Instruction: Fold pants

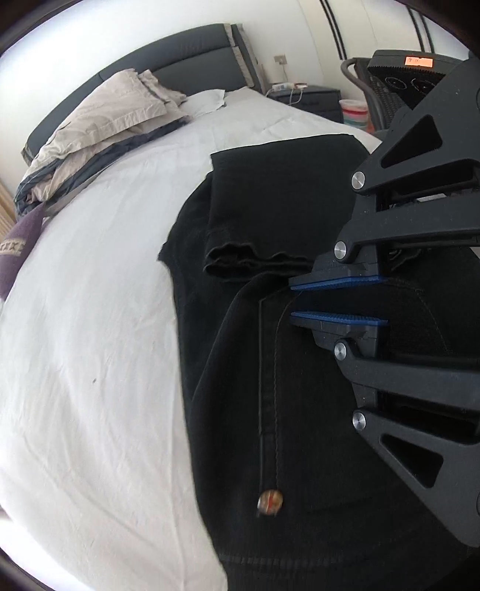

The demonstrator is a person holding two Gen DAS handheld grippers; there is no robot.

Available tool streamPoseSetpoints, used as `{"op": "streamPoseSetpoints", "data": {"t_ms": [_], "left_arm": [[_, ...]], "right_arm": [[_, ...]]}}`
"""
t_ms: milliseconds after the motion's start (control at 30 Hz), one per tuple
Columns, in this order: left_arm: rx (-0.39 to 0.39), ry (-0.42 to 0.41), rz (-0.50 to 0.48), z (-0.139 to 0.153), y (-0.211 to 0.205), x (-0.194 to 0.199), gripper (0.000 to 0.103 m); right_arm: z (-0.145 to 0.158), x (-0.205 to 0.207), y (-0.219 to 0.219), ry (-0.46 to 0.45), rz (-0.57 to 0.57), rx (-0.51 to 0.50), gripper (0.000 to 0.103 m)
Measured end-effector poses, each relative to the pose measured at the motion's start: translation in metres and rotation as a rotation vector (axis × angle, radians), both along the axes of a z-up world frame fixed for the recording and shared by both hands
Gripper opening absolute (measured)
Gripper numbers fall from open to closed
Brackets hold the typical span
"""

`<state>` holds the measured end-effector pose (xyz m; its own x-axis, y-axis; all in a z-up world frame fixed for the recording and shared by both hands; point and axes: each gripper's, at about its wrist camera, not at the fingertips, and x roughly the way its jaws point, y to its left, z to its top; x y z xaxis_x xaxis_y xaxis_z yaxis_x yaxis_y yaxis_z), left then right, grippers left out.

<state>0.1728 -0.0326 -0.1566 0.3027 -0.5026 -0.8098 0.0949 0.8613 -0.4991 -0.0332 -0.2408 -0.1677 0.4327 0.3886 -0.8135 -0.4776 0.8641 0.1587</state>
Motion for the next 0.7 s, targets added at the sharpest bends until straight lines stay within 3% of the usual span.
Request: {"op": "streamPoseSetpoints", "data": {"t_ms": [133, 233, 300, 433, 500, 567, 700], "left_arm": [[-0.008, -0.079, -0.001, 0.028, 0.002, -0.003, 0.011], [-0.074, -0.126, -0.104, 0.039, -0.029, -0.011, 0.011], [-0.097, -0.135, -0.189, 0.034, -0.056, -0.016, 0.011], [-0.066, -0.067, -0.263, 0.000, -0.089, -0.025, 0.011], [-0.051, -0.036, -0.275, -0.013, -0.094, -0.034, 0.011], [-0.050, -0.031, -0.280, -0.022, -0.089, -0.043, 0.011], [-0.076, -0.036, -0.273, -0.029, -0.085, -0.051, 0.011]], "right_arm": [[0.024, -0.005, -0.040, 0.094, 0.003, 0.274, 0.054], [0.042, 0.013, -0.109, 0.112, -0.122, 0.496, 0.054], [0.047, 0.044, -0.162, 0.138, -0.196, 0.622, 0.055], [0.030, 0.113, -0.232, 0.266, -0.207, 0.879, 0.055], [0.014, 0.144, -0.249, 0.317, -0.215, 0.929, 0.055], [-0.005, 0.167, -0.254, 0.368, -0.234, 0.917, 0.055], [-0.048, 0.183, -0.249, 0.470, -0.246, 0.908, 0.049]]}}
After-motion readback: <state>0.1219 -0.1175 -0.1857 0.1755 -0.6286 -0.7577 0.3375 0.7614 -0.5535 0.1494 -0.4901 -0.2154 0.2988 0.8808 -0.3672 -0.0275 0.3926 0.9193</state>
